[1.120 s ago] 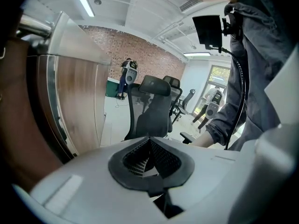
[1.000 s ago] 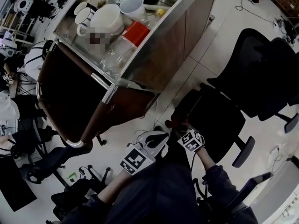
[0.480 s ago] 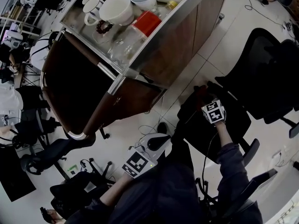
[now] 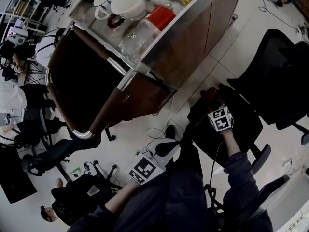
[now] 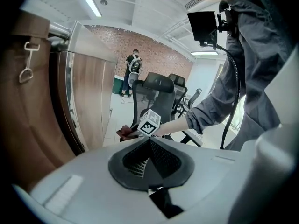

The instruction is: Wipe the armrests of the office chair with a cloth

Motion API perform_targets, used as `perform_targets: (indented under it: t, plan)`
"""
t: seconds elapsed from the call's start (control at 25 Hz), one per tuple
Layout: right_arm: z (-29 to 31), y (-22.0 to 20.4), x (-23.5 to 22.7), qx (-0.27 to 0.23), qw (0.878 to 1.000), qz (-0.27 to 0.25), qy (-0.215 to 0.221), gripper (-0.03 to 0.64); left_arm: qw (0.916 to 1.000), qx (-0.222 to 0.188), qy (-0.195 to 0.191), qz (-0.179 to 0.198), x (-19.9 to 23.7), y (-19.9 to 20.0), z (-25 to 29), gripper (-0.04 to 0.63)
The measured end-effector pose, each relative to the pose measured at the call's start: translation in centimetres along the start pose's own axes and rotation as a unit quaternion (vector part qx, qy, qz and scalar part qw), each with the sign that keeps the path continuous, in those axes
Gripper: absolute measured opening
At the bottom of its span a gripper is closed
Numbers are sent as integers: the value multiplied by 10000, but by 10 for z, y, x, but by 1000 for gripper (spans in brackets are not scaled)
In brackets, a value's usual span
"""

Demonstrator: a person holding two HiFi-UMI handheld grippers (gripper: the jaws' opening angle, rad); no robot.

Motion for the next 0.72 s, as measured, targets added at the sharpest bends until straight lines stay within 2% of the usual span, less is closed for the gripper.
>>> perform_targets:
  t: [0.24,0.4,0.56,0.72]
  plan:
    - [-19,-43,113,156,9935,-719,864,48,9999,-62,-122,94,-10,1,0,17]
    - [-33,-68,165,236,9859,-922,1373,48,9998,-71,-151,116,-15,-2,-4,17]
    - [-34,-77,168,262,9851,-944,1415,48,9998,-77,-134,107,-18,-7,-8,17]
    - [-26,-58,123,153,9919,-728,1032,48,9999,-83,-95,75,-21,-10,-13,17]
Point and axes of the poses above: the fingertips, and each gripper's own axes: z forward along the fingers, x to its left, y out of its top, the point moved 4 cm from there along -z, backward along the fingers, and after that the axes turned 11 degrees about z, right-handed, at the moved point
